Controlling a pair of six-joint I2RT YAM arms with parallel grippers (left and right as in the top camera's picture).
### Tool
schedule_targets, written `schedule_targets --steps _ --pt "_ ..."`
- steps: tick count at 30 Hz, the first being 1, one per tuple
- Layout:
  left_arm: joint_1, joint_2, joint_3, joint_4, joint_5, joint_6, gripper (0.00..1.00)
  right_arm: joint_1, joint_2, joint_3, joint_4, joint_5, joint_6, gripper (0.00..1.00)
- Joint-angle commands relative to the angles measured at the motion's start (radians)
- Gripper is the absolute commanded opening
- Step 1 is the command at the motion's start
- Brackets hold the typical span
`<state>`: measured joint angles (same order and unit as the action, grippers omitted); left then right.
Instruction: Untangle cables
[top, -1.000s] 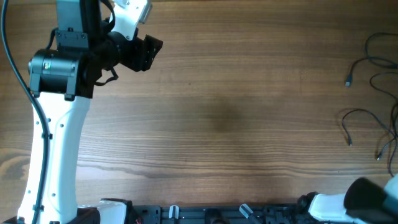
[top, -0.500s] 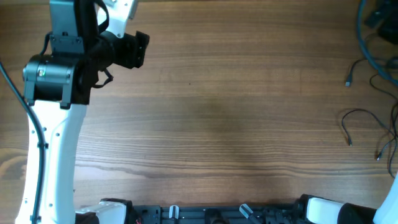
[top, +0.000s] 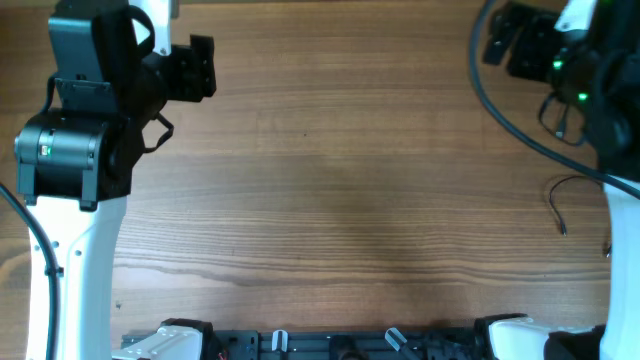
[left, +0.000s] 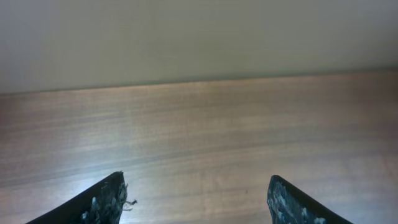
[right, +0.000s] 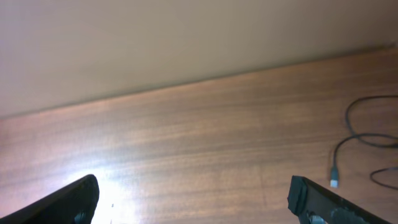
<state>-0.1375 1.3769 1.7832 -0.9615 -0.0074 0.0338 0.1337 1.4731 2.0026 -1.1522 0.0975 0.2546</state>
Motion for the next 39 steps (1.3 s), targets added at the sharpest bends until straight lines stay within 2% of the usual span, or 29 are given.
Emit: schedule_targets --steps 1,14,23,31,36,37,39 --pt "-0.002 0.011 0.001 0.054 -0.021 -0.065 0.75 0.047 0.075 0.000 -0.005 0.040 -0.019 1.00" --pt "-0.003 0.238 0.001 0.246 0.083 -0.078 0.74 0.174 0.261 0.000 0.154 0.082 0.000 1.00" --pt "-0.011 0.325 0.001 0.239 0.097 -0.094 0.75 0.177 0.304 0.000 0.142 0.089 0.010 1.00" --pt "-0.045 0.321 0.001 0.210 0.089 -0.038 0.77 0.177 0.304 0.000 0.150 0.097 0.023 1.00" --pt "-0.046 0.321 0.001 0.211 0.089 -0.039 0.82 0.177 0.304 0.000 0.153 0.113 0.037 1.00" --pt "-0.046 0.321 0.001 0.211 0.089 -0.038 0.85 0.177 0.304 0.000 0.153 0.125 0.037 1.00" --pt "-0.046 0.321 0.001 0.210 0.089 -0.038 1.00 0.177 0.304 0.000 0.155 0.156 0.037 1.00"
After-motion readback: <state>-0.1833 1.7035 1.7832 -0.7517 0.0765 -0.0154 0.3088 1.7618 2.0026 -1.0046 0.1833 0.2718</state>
